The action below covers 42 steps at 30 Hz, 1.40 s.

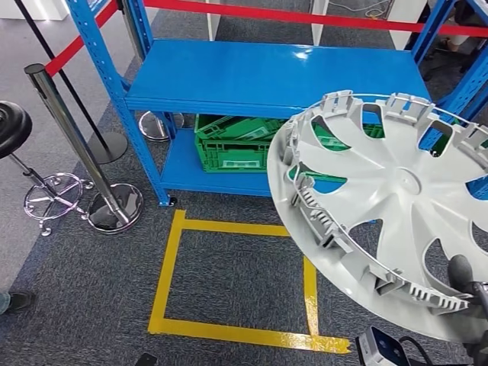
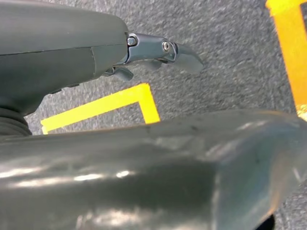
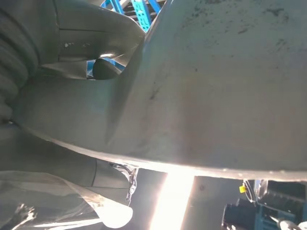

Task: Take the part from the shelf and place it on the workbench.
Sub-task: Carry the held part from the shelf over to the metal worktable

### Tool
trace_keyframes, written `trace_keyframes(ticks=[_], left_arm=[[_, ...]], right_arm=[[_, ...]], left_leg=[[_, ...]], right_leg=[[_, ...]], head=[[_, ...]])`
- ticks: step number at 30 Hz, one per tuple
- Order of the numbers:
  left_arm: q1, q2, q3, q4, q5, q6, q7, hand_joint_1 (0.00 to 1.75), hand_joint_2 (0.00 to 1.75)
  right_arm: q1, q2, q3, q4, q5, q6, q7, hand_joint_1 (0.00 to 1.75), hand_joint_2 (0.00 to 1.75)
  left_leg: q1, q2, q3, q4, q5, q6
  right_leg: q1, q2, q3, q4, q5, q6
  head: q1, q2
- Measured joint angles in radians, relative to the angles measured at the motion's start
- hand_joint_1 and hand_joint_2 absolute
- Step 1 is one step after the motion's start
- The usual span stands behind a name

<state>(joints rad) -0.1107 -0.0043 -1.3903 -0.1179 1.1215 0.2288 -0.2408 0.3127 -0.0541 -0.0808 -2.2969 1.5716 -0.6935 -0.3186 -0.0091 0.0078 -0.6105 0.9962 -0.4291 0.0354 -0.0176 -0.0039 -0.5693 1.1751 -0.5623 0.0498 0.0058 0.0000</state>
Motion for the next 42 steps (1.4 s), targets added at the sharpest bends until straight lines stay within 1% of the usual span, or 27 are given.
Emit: trace_keyframes(ticks=[2,3,6,8,10,11,12,14,16,18,19,21,22,24,26,27,28,29,30,31,33,34,36,37,38,41,42], left_arm=[[-0.001,-0.002,-0.003,-0.002,-0.002,0.002,0.000,0.00,0.00],[-0.001,-0.002,-0.005,-0.002,-0.003,0.002,-0.001,0.00,0.00],[-0.001,0.000,-0.007,-0.003,-0.003,0.004,-0.001,0.00,0.00],[0.000,0.002,-0.011,-0.004,-0.003,0.003,-0.001,0.00,0.00],[-0.001,0.002,-0.015,-0.005,-0.003,0.003,-0.001,0.00,0.00],[-0.001,0.002,-0.017,-0.006,-0.003,0.002,-0.001,0.00,0.00],[-0.002,0.002,-0.019,-0.006,-0.003,0.002,-0.001,0.00,0.00],[-0.002,0.002,-0.021,-0.008,-0.003,0.002,-0.001,0.00,0.00],[-0.005,0.003,-0.021,-0.008,-0.003,0.002,-0.001,0.00,0.00],[-0.009,0.006,-0.022,-0.008,-0.005,0.002,-0.001,0.00,0.00],[-0.010,0.007,-0.022,-0.008,-0.006,0.002,-0.001,0.00,0.00],[-0.010,0.006,-0.022,-0.009,-0.008,0.002,-0.002,0.00,0.00],[-0.010,0.006,-0.023,-0.009,-0.009,0.001,-0.002,0.00,0.00],[-0.011,0.007,-0.023,-0.009,-0.009,0.001,-0.002,0.00,0.00],[-0.011,0.008,-0.023,-0.010,-0.009,0.001,-0.001,0.00,0.00],[-0.011,0.008,-0.023,-0.010,-0.009,0.001,-0.001,0.00,0.00],[-0.011,0.007,-0.023,-0.010,-0.009,0.001,-0.001,0.00,0.00],[-0.011,0.007,-0.023,-0.010,-0.010,0.001,-0.001,0.00,0.00],[-0.012,0.006,-0.023,-0.011,-0.011,0.000,-0.001,0.00,0.00],[-0.012,0.006,-0.023,-0.011,-0.013,0.000,-0.001,0.00,0.00],[-0.013,0.006,-0.023,-0.012,-0.018,0.000,-0.001,0.00,0.00],[-0.014,0.006,-0.024,-0.012,-0.020,0.000,0.000,0.00,0.00],[-0.015,0.008,-0.025,-0.012,-0.021,0.001,0.000,0.00,0.00],[-0.015,0.009,-0.027,-0.012,-0.021,0.001,0.000,0.00,0.00],[-0.014,0.010,-0.028,-0.013,-0.022,0.001,0.000,0.00,0.00],[-0.015,0.010,-0.032,-0.015,-0.025,0.001,0.000,0.00,0.00],[-0.017,0.010,-0.034,-0.016,-0.026,0.001,0.000,0.00,0.00]], right_arm=[[0.000,0.003,-0.003,0.000,0.000,0.000,-0.003,1.75,1.75],[0.000,0.005,-0.004,-0.001,0.000,0.000,-0.004,1.75,1.75],[0.002,0.009,-0.007,-0.002,0.000,0.000,-0.006,1.75,1.75],[0.001,0.012,-0.008,-0.002,0.000,0.000,-0.006,1.75,1.75],[0.001,0.014,-0.009,-0.003,0.000,0.000,-0.007,1.75,1.75],[0.001,0.015,-0.010,-0.003,0.000,0.000,-0.007,1.75,1.75],[0.001,0.017,-0.010,-0.003,0.000,0.000,-0.007,1.75,1.75],[0.001,0.019,-0.012,-0.003,0.000,0.000,-0.007,1.75,1.75],[0.001,0.020,-0.014,-0.003,0.000,0.000,-0.008,1.75,1.75],[0.002,0.021,-0.016,-0.003,0.000,0.000,-0.008,1.75,1.75],[0.002,0.021,-0.016,-0.004,0.000,0.000,-0.009,1.75,1.75],[0.003,0.022,-0.019,-0.005,0.000,0.000,-0.010,1.75,1.75],[0.005,0.023,-0.020,-0.005,0.000,0.000,-0.010,1.75,1.75],[0.007,0.024,-0.022,-0.005,0.000,0.000,-0.010,1.75,1.75],[0.007,0.025,-0.023,-0.005,0.000,0.000,-0.010,1.75,1.75],[0.007,0.025,-0.023,-0.005,0.000,0.000,-0.010,1.75,1.75],[0.007,0.025,-0.023,-0.005,0.000,0.000,-0.010,1.75,1.75],[0.007,0.025,-0.023,-0.005,0.000,0.000,-0.009,1.75,1.75],[0.007,0.025,-0.023,-0.005,0.000,0.000,-0.008,1.75,1.75],[0.006,0.025,-0.023,-0.005,0.000,0.000,-0.007,1.75,1.75],[0.005,0.025,-0.023,-0.005,0.000,0.000,-0.005,1.75,1.75],[0.004,0.025,-0.023,-0.005,0.000,0.000,-0.004,1.75,1.75],[0.005,0.026,-0.023,-0.005,0.000,0.000,-0.003,1.75,1.75],[0.004,0.027,-0.023,-0.005,0.000,0.000,-0.002,1.75,1.75],[0.003,0.028,-0.023,-0.005,0.000,0.000,-0.002,1.75,1.75],[0.002,0.032,-0.024,-0.005,0.001,0.000,0.000,1.75,1.75],[0.002,0.032,-0.024,-0.005,0.001,0.000,0.001,1.75,1.75]], left_leg=[[-0.002,0.000,-0.022,0.013,0.015,-0.009],[-0.003,0.000,-0.029,0.017,0.023,-0.013],[-0.003,-0.002,-0.045,0.019,0.037,-0.027],[-0.001,-0.004,-0.063,0.068,-0.026,-0.040],[0.005,-0.004,-0.086,0.192,-0.131,-0.051],[0.007,-0.004,-0.092,0.255,-0.164,-0.054],[0.009,-0.004,-0.089,0.298,-0.173,-0.055],[0.009,-0.004,-0.040,0.280,-0.133,-0.052],[0.007,-0.006,0.059,0.149,-0.099,-0.039],[0.003,-0.007,0.134,0.026,-0.106,-0.027],[-0.001,-0.008,0.145,-0.001,-0.111,-0.023],[-0.004,-0.006,0.133,-0.017,-0.091,-0.014],[-0.003,-0.004,0.123,-0.023,-0.078,-0.007],[0.001,0.000,0.099,-0.029,-0.051,0.006],[-0.001,0.001,0.068,-0.026,-0.027,0.011],[-0.001,0.002,0.051,-0.024,-0.015,0.010],[-0.001,0.003,0.032,-0.020,-0.003,0.009],[0.000,0.004,0.013,-0.015,0.008,0.006],[0.001,0.004,-0.005,-0.008,0.018,0.003],[0.001,0.004,-0.023,0.001,0.027,-0.002],[-0.001,0.003,-0.047,0.017,0.046,-0.013],[-0.002,0.003,-0.054,0.021,0.056,-0.017],[0.000,0.002,-0.065,0.025,0.073,-0.026],[0.001,0.000,-0.073,0.039,0.060,-0.033],[0.003,-0.002,-0.081,0.067,0.026,-0.039],[0.008,-0.005,-0.096,0.230,-0.141,-0.052],[0.010,-0.005,-0.094,0.282,-0.165,-0.053]], right_leg=[[0.001,0.001,0.095,-0.140,0.004,-0.004],[0.003,0.002,0.118,-0.181,-0.004,-0.008],[0.004,0.001,0.105,-0.196,0.006,-0.024],[-0.001,-0.003,0.084,-0.195,0.025,-0.039],[0.000,-0.005,0.060,-0.190,0.045,-0.050],[0.001,-0.006,0.045,-0.185,0.054,-0.051],[0.002,-0.007,0.030,-0.180,0.062,-0.051],[0.004,-0.007,0.000,-0.167,0.076,-0.051],[0.007,-0.006,-0.024,-0.157,0.088,-0.048],[0.009,-0.007,-0.036,-0.155,0.105,-0.039],[0.007,-0.008,-0.040,-0.158,0.115,-0.033],[0.003,-0.008,-0.049,-0.164,0.128,-0.019],[0.002,-0.005,-0.056,-0.157,0.112,-0.014],[0.000,-0.001,-0.081,-0.092,0.025,-0.008],[-0.001,0.000,-0.104,0.031,-0.063,-0.003],[-0.001,0.000,-0.104,0.083,-0.074,0.000],[-0.002,0.000,-0.094,0.109,-0.059,0.002],[-0.002,0.000,-0.069,0.103,-0.027,0.004],[-0.004,0.000,-0.027,0.062,0.005,0.006],[-0.004,0.000,0.030,-0.008,0.015,0.007],[-0.003,0.001,0.128,-0.151,-0.010,0.000],[-0.001,0.002,0.148,-0.189,-0.027,-0.005],[0.000,0.001,0.132,-0.193,-0.023,-0.022],[-0.001,-0.001,0.120,-0.189,-0.013,-0.029],[-0.002,-0.003,0.107,-0.186,-0.001,-0.038],[0.000,-0.007,0.066,-0.183,0.037,-0.053],[0.002,-0.008,0.049,-0.180,0.051,-0.053]], head=[[-0.001,0.000],[-0.001,0.000],[-0.002,0.000],[-0.006,0.000],[-0.010,0.000],[-0.011,0.000],[-0.011,0.000],[-0.011,0.000],[-0.011,0.000],[-0.010,0.000],[-0.010,0.000],[-0.010,0.000],[-0.009,0.000],[-0.006,0.000],[-0.003,0.000],[-0.003,0.000],[-0.003,0.000],[-0.003,0.000],[-0.003,0.000],[-0.002,0.000],[-0.002,0.000],[-0.001,0.000],[0.001,0.000],[0.001,0.000],[-0.002,0.000],[-0.007,0.000],[-0.007,0.000]])
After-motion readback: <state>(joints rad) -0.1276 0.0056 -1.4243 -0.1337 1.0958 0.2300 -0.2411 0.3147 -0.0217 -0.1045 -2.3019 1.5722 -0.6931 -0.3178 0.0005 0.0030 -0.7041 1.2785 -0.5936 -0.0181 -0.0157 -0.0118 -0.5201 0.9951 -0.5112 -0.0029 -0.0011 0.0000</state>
